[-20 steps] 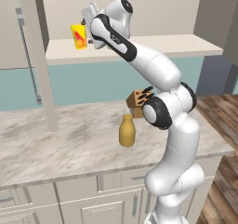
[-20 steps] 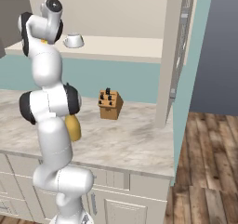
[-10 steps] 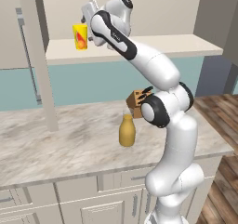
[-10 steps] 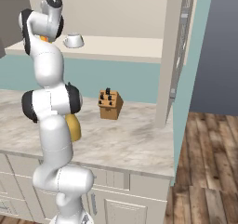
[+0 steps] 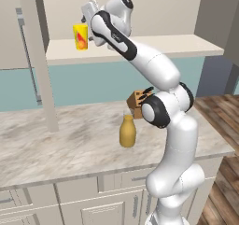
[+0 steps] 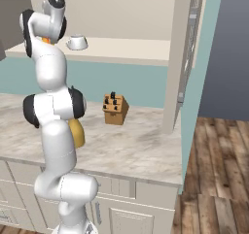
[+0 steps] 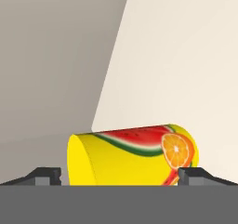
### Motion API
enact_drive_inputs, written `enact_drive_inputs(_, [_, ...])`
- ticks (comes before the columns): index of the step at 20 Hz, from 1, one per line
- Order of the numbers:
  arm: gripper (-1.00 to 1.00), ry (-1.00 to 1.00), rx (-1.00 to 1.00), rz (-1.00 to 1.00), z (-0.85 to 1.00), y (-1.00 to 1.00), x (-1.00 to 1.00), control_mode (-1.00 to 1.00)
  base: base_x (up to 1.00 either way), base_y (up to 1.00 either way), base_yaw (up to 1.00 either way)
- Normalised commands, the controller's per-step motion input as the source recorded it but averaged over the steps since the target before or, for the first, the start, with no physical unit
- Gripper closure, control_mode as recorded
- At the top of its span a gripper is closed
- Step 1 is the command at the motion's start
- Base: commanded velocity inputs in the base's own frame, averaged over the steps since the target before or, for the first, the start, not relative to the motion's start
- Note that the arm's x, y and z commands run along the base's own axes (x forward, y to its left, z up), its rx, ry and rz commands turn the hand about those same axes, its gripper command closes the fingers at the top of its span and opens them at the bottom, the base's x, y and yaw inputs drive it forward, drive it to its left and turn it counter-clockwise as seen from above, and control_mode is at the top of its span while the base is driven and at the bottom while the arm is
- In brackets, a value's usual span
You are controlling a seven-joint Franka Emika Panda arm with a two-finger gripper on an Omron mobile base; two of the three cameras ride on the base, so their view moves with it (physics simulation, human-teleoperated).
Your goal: There is a tray on the dining counter. Grab the cup, mug, and pitcher and place them on the tray. The pitcher may be placed next to the tray if it cannot fit the tray.
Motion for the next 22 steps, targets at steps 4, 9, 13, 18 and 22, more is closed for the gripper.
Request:
enact_drive_inputs(4, [-1.0, 0.0, 0.0, 0.0, -0.06, 0.0, 0.02, -1.0, 0.0, 0.0, 0.0])
enact_drive_inputs(9, [-1.0, 0.0, 0.0, 0.0, -0.03, 0.0, 0.03, -1.0, 0.0, 0.0, 0.0])
enact_drive_inputs(13, [-1.0, 0.02, 0.0, 0.0, -0.06, 0.0, 0.01, -1.0, 0.0, 0.0, 0.0])
enact_drive_inputs(18, [-1.0, 0.02, 0.0, 0.0, -0.12, 0.02, 0.04, -1.0, 0.0, 0.0, 0.0])
enact_drive_inputs(22, [-1.0, 0.0, 0.0, 0.0, -0.1, 0.04, 0.11, -1.0, 0.0, 0.0, 0.0])
